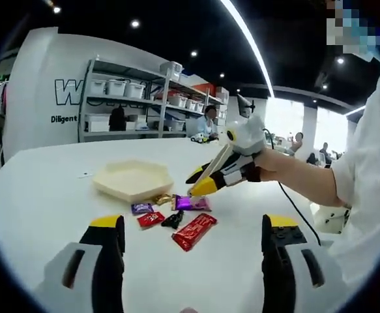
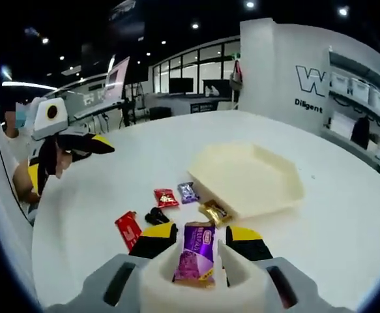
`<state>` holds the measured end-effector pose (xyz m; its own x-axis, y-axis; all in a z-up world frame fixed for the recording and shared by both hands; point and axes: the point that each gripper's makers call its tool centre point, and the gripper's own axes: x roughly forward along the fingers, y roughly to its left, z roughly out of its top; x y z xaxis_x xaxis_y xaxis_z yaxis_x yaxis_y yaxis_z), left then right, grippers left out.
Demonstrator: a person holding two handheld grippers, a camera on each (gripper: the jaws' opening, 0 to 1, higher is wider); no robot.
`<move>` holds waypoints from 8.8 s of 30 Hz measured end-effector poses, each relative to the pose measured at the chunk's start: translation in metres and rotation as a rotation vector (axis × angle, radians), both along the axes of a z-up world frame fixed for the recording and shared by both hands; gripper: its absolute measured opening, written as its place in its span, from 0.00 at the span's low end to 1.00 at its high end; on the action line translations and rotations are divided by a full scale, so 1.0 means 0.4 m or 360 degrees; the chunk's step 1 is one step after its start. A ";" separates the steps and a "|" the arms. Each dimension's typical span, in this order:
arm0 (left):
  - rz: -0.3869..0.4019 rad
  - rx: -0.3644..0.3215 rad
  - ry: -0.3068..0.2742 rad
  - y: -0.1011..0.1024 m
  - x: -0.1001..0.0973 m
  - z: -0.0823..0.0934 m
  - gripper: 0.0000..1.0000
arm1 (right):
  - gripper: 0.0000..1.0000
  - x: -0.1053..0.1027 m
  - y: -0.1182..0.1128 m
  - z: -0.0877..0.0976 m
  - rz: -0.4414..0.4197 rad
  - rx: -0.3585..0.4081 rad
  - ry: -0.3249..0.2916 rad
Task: Place the target food into the container with the food tongs after gripping and lifting it, then release it inside without dropping or visibly crushing the food.
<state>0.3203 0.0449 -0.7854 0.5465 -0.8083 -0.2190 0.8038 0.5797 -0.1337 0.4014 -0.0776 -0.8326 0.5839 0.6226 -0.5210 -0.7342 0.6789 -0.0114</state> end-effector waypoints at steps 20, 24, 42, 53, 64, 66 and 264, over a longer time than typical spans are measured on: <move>-0.0001 0.0000 0.0012 0.000 -0.008 -0.006 0.85 | 0.25 -0.014 -0.004 -0.034 0.0014 -0.0097 0.0072; 0.0000 0.0002 0.0016 0.001 -0.009 -0.008 0.84 | 0.25 -0.016 -0.002 -0.038 0.0020 -0.0112 0.0076; -0.0006 0.0005 0.0021 0.000 -0.005 -0.010 0.83 | 0.22 -0.013 -0.009 -0.035 0.0024 -0.0025 0.0102; -0.0011 0.0009 0.0021 -0.003 -0.002 -0.012 0.83 | 0.21 -0.017 -0.006 0.014 0.0040 0.0075 0.0100; 0.0000 0.0011 0.0007 0.008 -0.008 -0.006 0.83 | 0.22 -0.008 0.019 0.079 0.0096 0.0121 0.0035; 0.0002 0.0010 0.0003 0.010 -0.011 -0.005 0.83 | 0.22 -0.002 0.021 0.092 0.0110 0.0110 0.0012; 0.0142 0.0110 0.0037 0.069 -0.010 -0.030 0.82 | 0.22 0.419 0.068 0.031 0.0998 -0.0593 -0.0153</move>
